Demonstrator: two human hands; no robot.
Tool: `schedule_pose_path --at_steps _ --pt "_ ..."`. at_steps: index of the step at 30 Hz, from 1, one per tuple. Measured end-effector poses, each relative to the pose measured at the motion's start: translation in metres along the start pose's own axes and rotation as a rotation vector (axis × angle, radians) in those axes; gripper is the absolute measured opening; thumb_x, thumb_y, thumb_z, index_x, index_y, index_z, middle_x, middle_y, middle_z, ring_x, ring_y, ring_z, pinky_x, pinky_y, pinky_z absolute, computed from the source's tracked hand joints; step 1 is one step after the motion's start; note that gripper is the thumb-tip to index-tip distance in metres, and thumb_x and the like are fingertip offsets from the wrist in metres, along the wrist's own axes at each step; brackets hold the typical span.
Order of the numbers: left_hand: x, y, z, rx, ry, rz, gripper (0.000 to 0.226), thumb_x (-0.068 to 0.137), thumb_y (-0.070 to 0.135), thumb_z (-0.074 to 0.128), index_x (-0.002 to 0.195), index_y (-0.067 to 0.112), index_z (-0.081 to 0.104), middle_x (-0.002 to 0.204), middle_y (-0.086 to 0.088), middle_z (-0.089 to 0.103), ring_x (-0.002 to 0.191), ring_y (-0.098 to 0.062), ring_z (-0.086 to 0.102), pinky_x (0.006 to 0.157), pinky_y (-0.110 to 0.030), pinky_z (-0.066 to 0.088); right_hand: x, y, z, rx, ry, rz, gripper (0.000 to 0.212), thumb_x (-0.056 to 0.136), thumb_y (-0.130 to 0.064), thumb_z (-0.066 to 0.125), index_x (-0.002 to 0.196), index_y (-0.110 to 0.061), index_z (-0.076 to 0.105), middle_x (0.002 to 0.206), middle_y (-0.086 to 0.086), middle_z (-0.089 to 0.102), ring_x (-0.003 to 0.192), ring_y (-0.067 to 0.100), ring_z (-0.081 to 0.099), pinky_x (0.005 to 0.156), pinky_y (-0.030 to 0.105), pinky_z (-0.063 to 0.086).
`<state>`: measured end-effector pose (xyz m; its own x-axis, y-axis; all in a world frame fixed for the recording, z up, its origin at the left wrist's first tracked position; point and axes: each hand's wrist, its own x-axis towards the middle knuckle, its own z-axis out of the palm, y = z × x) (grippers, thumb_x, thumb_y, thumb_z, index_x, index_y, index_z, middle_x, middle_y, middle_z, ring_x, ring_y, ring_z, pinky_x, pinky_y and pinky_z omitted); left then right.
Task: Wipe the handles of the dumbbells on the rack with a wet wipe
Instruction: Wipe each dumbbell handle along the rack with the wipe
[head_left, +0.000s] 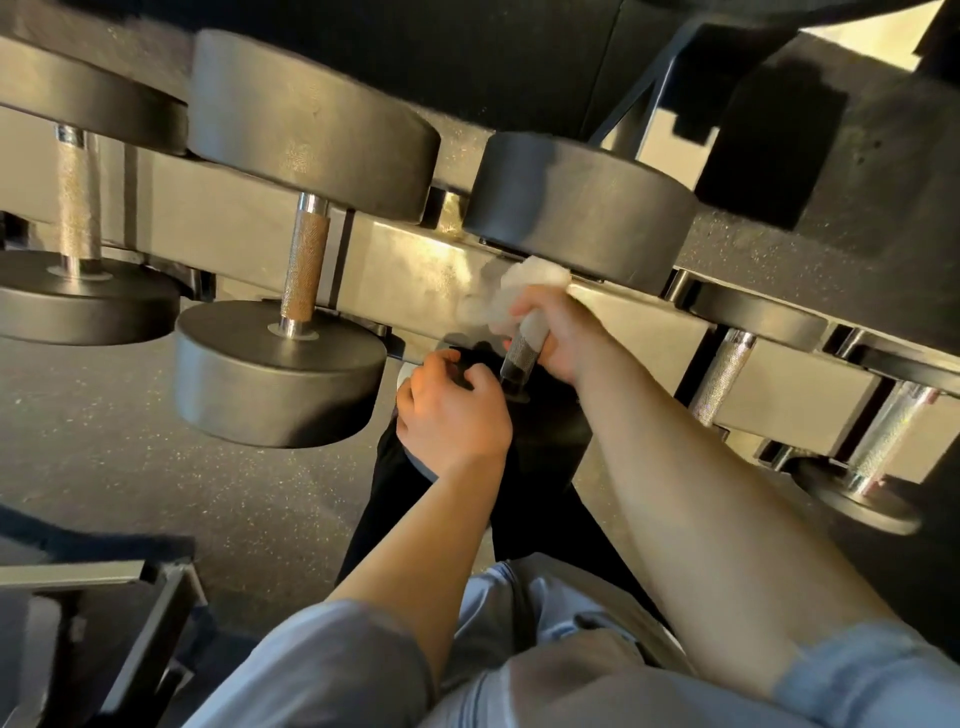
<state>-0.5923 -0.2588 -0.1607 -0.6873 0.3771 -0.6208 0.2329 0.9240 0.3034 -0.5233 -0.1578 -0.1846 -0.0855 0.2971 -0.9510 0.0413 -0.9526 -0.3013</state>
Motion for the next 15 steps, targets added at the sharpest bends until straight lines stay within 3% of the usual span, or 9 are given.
schedule_pose_path --at_steps 2,4,6,8,10,12,15 --pt "0.000 0.000 0.000 0.017 -0.010 0.005 0.026 0.090 0.030 0.046 0.114 0.028 0.057 0.125 0.004 0.057 0.128 -0.021 0.041 0.106 -0.048 0.030 0.002 0.020 0.001 -0.138 0.021 0.049 0.025 0.065 -0.019 0.064 0.089 -0.010 0.065 0.104 0.013 0.063 0.100 0.028 0.059 0.101 0.044 0.043" --pt "0.000 0.000 0.000 0.028 -0.011 0.015 0.028 0.091 0.030 0.047 0.116 0.027 0.057 0.127 0.004 0.057 0.129 -0.021 0.040 0.106 -0.047 0.030 -0.001 0.031 0.003 -0.247 0.032 0.086 0.036 0.060 -0.022 0.066 0.094 -0.008 0.065 0.105 0.012 0.063 0.104 0.029 0.056 0.098 0.043 0.044" --pt "-0.001 -0.001 0.000 0.031 -0.004 0.021 0.026 0.091 0.030 0.047 0.115 0.026 0.057 0.126 0.003 0.057 0.128 -0.021 0.041 0.106 -0.046 0.030 0.000 0.025 0.004 -0.232 0.072 0.067 0.029 0.064 -0.018 0.069 0.092 -0.009 0.064 0.096 0.011 0.064 0.094 0.026 0.059 0.087 0.037 0.048" --pt "-0.001 0.000 0.001 0.022 0.000 0.019 0.024 0.091 0.029 0.046 0.112 0.027 0.058 0.123 0.004 0.058 0.126 -0.021 0.042 0.106 -0.045 0.030 0.008 0.005 0.003 -0.048 0.075 -0.027 0.013 0.076 -0.008 0.067 0.088 -0.009 0.064 0.086 0.009 0.063 0.078 0.021 0.060 0.070 0.030 0.049" --pt "-0.001 0.000 0.001 0.008 0.011 0.014 0.023 0.091 0.028 0.046 0.110 0.028 0.058 0.120 0.005 0.058 0.125 -0.020 0.042 0.106 -0.044 0.030 0.016 -0.012 0.001 0.109 0.033 -0.107 0.020 0.084 -0.007 0.064 0.105 -0.003 0.063 0.085 0.008 0.063 0.073 0.018 0.060 0.066 0.026 0.049" --pt "-0.001 0.000 0.001 0.010 0.008 0.014 0.023 0.091 0.029 0.046 0.111 0.028 0.058 0.120 0.006 0.059 0.125 -0.019 0.043 0.106 -0.045 0.030 0.018 -0.012 -0.001 0.171 -0.014 -0.170 0.036 0.086 -0.012 0.064 0.119 -0.001 0.059 0.099 0.011 0.065 0.083 0.020 0.064 0.068 0.026 0.052" --pt "-0.001 0.000 0.000 0.013 0.011 0.015 0.024 0.091 0.028 0.046 0.112 0.027 0.058 0.121 0.005 0.059 0.126 -0.020 0.042 0.106 -0.046 0.030 0.015 -0.006 -0.008 0.226 -0.109 -0.187 0.059 0.072 -0.020 0.073 0.125 0.000 0.057 0.124 0.017 0.060 0.101 0.026 0.064 0.080 0.032 0.055"
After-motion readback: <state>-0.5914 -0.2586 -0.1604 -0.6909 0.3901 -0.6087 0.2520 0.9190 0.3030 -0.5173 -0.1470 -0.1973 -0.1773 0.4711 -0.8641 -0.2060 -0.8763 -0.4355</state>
